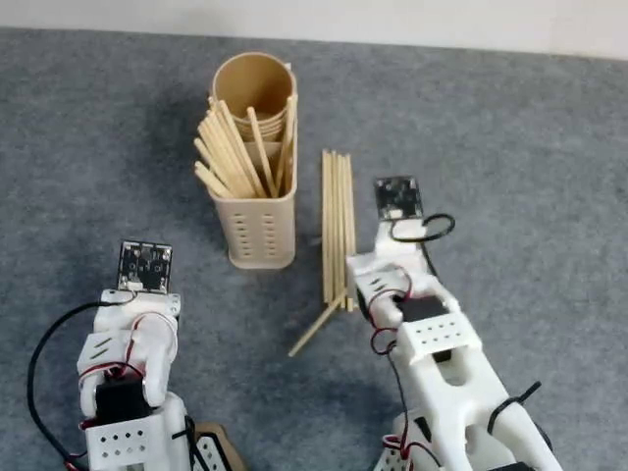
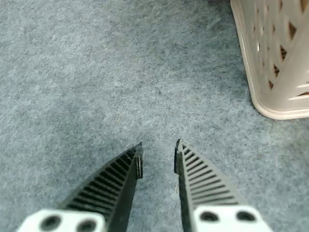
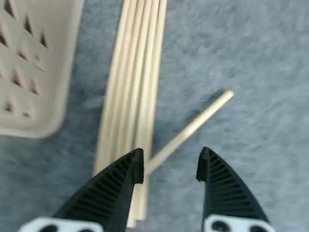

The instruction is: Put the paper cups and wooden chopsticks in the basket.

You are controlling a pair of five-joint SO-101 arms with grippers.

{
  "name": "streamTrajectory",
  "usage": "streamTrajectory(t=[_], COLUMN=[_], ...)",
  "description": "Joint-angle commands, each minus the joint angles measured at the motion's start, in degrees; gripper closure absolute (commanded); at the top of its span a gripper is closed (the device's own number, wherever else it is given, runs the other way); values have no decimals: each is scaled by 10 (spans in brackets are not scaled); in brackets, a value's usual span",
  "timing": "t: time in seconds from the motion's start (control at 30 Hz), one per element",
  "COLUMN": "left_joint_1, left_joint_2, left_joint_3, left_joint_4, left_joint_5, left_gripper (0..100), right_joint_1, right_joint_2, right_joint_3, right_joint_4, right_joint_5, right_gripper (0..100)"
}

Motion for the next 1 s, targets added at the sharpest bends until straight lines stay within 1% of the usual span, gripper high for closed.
streamTrajectory(t=[0.0,0.13,0.27,0.53,0.57,0.73,0.87,0.93,0.97], left_joint_1=[7,7,7,7,7,7,7,7,7], left_joint_2=[-4,-4,-4,-4,-4,-4,-4,-4,-4], left_joint_3=[-3,-3,-3,-3,-3,-3,-3,-3,-3], left_joint_4=[-11,-11,-11,-11,-11,-11,-11,-11,-11], left_joint_5=[-4,-4,-4,-4,-4,-4,-4,-4,-4], left_gripper=[873,873,873,873,873,873,873,873,873], right_joint_1=[-16,-16,-16,-15,-13,-13,-12,-13,-13], right_joint_2=[-2,73,196,411,425,426,405,396,393], right_joint_3=[-40,-74,-145,-291,-302,-316,-320,-320,-321], right_joint_4=[3,3,2,5,5,9,80,119,139], right_joint_5=[-51,-95,-124,-121,-113,-9,50,81,94], right_gripper=[815,815,814,814,814,817,822,863,902])
